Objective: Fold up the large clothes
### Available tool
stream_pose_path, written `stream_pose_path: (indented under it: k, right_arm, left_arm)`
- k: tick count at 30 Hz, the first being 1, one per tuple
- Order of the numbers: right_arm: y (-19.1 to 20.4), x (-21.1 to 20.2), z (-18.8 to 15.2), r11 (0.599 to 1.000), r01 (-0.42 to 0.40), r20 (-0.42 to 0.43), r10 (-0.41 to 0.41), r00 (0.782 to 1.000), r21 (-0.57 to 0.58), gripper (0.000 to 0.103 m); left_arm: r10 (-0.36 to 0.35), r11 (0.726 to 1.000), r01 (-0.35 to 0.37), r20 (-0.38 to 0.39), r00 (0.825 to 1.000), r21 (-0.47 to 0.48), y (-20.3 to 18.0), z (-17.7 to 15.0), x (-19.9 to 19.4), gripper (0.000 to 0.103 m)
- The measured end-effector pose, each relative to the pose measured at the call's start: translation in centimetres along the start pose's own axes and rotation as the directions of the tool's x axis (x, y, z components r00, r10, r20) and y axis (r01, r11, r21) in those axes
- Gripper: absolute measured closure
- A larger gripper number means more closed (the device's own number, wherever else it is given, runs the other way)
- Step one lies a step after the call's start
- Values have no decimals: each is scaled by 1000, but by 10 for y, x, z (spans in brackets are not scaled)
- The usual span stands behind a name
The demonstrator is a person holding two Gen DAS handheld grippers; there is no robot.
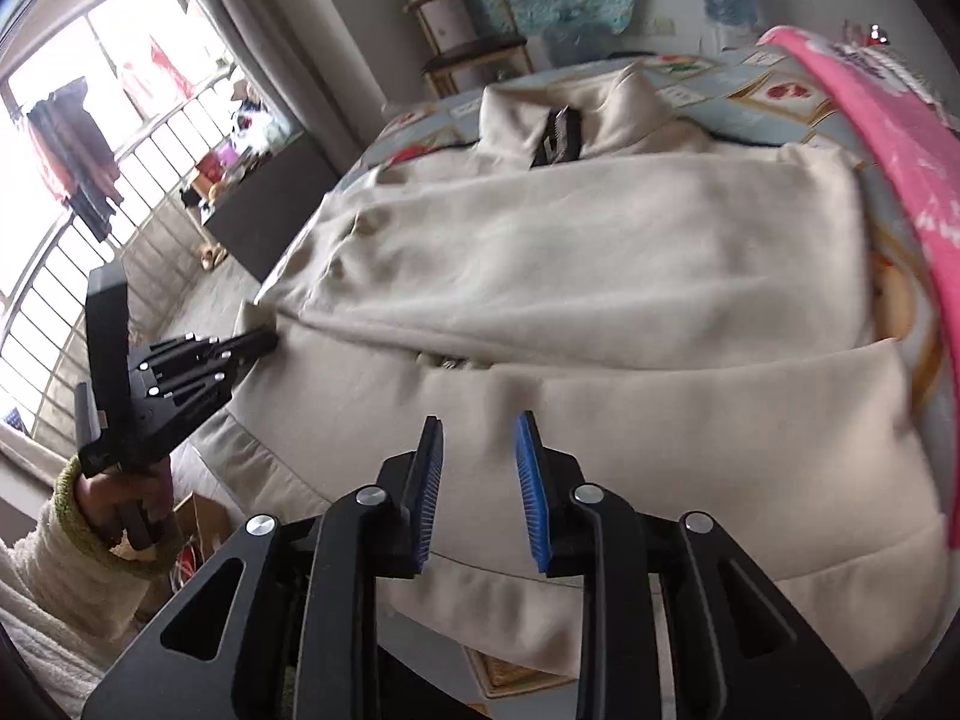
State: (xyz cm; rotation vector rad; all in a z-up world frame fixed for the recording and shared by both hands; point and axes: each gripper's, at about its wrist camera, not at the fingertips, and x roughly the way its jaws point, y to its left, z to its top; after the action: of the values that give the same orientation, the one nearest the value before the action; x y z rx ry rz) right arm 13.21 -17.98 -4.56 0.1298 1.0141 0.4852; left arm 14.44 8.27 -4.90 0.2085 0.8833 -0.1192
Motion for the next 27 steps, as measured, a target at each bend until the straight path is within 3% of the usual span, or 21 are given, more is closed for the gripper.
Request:
stream_pose_path:
  k: [2,3,7,9,10,13,18,24,27]
  right_arm:
    - [9,12,3,1000,6,-19,-6,1000,0,58]
    - [13,17,2,1000,17,-31,-17,999,-8,55]
    - [24,29,4,991,116,-31,-118,993,-64,54]
    - [25,28,4,986,150,-22,-152,988,-68,60]
    - [24,27,4,982,177,-21,-179,984,-73,75]
    - [20,21,5,988,141,-22,-143,990,-54,98]
    - [21,1,14,990,138,53,-138,989,-9,99]
    - [19,30,12,982,191,30,-191,981,-9,99]
    - [21,30,13,979,200,44,-198,979,-35,99]
  left_arm:
    - [-3,1000,3,5,1000,0,0,-1,-1,99]
    - [-7,1000,7,8,1000,-2,1,-2,-1,99]
    - [-24,1000,24,27,999,-13,3,-4,-2,99]
    - [-35,999,36,42,998,-15,4,-6,-4,99]
    - [-39,999,40,60,997,-12,4,-7,-8,100]
    - [-42,999,40,121,992,14,1,-7,-25,100]
    - [-40,999,40,192,981,6,6,2,-43,100]
    - [-22,1000,21,95,995,15,5,-2,-6,100]
    - [13,999,-18,94,996,48,0,-8,2,103]
